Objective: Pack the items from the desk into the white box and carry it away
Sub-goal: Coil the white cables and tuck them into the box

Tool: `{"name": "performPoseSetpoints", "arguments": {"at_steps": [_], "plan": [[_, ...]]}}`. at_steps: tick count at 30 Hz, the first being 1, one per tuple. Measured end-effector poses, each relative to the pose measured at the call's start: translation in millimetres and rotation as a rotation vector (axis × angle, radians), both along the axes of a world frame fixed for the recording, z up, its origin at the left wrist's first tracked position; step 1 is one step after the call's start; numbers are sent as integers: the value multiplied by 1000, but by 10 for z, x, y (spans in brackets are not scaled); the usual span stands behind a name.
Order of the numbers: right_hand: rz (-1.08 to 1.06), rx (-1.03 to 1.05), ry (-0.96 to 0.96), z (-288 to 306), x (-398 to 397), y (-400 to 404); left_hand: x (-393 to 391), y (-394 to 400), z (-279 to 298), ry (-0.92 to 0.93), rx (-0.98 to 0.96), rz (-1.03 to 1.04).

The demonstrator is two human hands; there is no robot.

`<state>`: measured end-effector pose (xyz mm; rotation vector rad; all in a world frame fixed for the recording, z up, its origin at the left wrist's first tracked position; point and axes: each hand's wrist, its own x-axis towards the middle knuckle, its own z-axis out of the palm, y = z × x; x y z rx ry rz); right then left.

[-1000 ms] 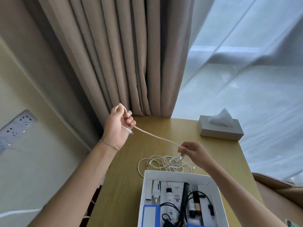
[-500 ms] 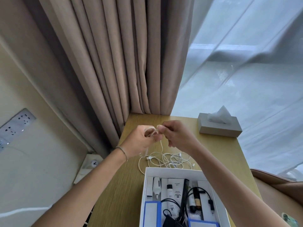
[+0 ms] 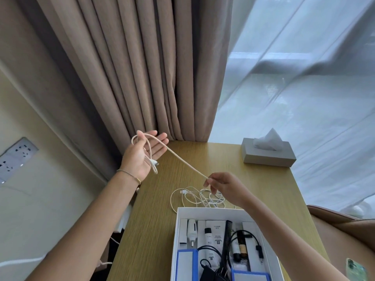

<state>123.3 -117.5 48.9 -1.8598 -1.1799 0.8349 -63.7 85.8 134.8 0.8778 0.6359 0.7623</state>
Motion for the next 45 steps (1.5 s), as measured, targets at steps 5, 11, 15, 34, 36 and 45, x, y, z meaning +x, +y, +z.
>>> {"name": "performPoseSetpoints", "arguments": {"at_steps": [5, 11, 15, 34, 36, 45], "plan": [[-57, -113, -23, -220, 30, -96, 79, 27, -114, 52, -51, 138], [-4, 19, -50, 171, -49, 36, 152, -173, -375, 457, 524, 96], [43, 137, -88, 526, -95, 176, 205, -379, -359, 484, 778, -180], [-20, 151, 96, 284, -6, 203, 248, -389, -213, 233, 495, -183], [13, 99, 108, 192, -94, 183, 231, -348, -157, 80, 307, -194], [159, -53, -10, 70, -315, -97, 173, -248, -95, 56, 144, -82]]}}
